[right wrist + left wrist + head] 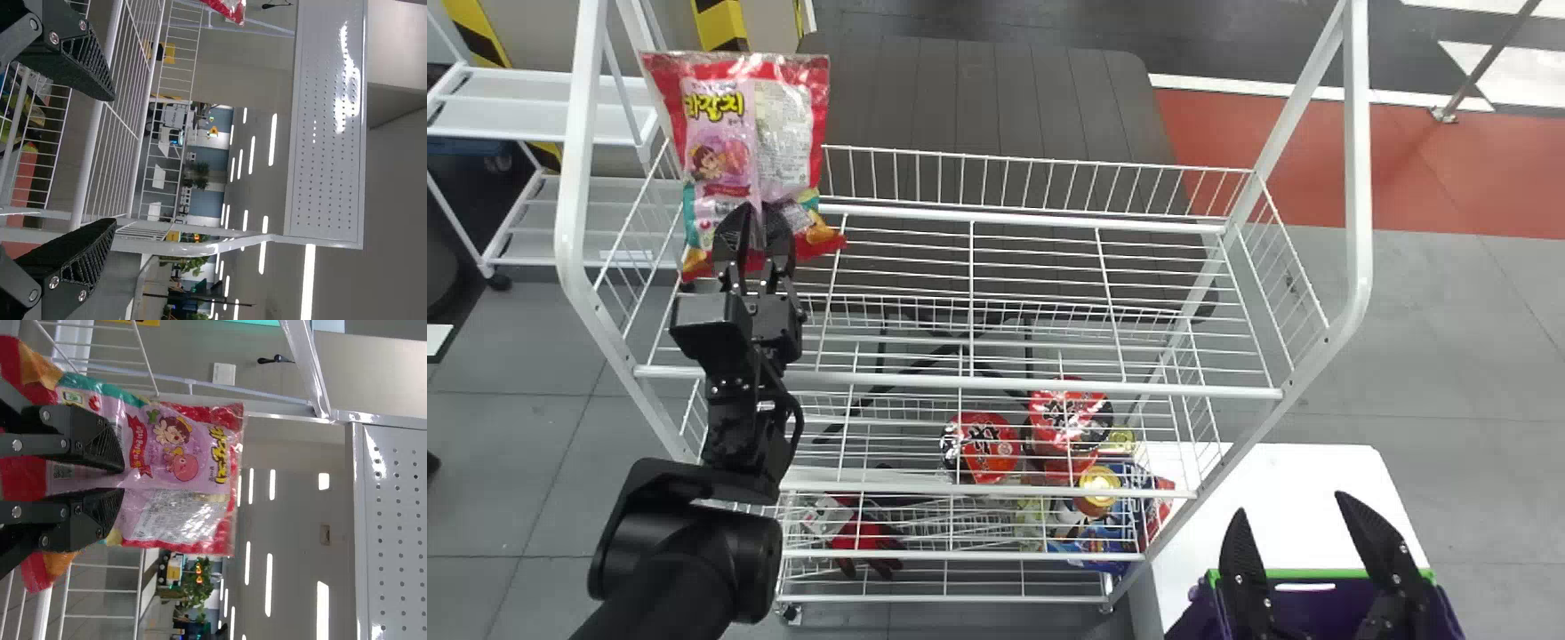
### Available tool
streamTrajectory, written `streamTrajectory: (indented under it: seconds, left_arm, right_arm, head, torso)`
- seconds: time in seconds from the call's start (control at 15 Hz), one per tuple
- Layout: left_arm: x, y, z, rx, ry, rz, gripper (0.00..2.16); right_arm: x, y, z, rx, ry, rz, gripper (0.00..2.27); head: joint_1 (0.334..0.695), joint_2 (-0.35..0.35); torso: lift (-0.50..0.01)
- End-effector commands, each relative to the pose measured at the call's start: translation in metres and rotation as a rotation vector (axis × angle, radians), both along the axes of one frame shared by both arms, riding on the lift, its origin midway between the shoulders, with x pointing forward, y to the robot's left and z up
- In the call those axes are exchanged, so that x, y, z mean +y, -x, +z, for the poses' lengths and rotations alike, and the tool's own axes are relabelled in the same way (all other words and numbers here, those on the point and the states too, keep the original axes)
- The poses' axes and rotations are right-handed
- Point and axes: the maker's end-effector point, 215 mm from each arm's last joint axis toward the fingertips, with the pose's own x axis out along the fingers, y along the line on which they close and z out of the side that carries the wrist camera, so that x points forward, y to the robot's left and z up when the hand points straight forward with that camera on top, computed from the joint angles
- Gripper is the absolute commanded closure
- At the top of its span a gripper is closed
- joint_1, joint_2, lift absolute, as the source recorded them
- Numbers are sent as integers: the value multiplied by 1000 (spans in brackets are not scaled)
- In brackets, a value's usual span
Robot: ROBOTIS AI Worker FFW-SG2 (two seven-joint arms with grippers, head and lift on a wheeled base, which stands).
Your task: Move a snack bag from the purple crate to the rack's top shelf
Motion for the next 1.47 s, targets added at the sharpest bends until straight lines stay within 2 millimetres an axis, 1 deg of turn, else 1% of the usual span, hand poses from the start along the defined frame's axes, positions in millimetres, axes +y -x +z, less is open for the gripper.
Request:
streamTrajectory:
  seconds: [0.0,0.27,0.33,0.53,0.6,0.73,0.87,1.13,1.27,1.33,1.4]
  left_arm:
    - [-2,1,-2,5,-2,-5,502]
    - [-3,2,-4,8,-5,-7,498]
    - [-3,2,-4,8,-6,-8,431]
    - [-3,3,-5,7,-7,-5,427]
    - [-3,5,-7,10,-10,-3,353]
    - [-5,8,-3,-5,-7,-5,188]
    - [-6,11,0,-18,-3,-3,110]
    - [-18,30,13,-63,21,-20,103]
    - [-26,32,21,-69,20,-32,103]
    - [-27,32,20,-63,21,-34,103]
    - [-32,31,15,-36,13,-44,103]
  right_arm:
    - [0,0,0,0,1,0,188]
    - [3,0,0,-1,-3,6,188]
    - [4,0,-1,1,-4,7,188]
    - [4,0,-1,3,-3,8,188]
    - [4,-2,0,-2,-2,9,188]
    - [4,-2,-2,1,-1,8,188]
    - [4,-3,-2,1,-1,9,188]
    - [2,-3,-7,13,-1,7,184]
    - [2,-3,-7,13,-2,6,184]
    - [2,-4,-7,11,-1,7,184]
    - [2,-4,-7,11,-2,6,184]
  head:
    - [695,-112]
    - [695,-112]
    - [695,-111]
    - [695,-110]
    - [695,-110]
    - [695,-109]
    - [695,-112]
    - [695,-119]
    - [695,-133]
    - [695,-137]
    - [695,-142]
  torso:
    - [0]
    - [0]
    - [0]
    - [0]
    - [0]
    - [0]
    - [0]
    - [0]
    - [0]
    - [0]
    - [0]
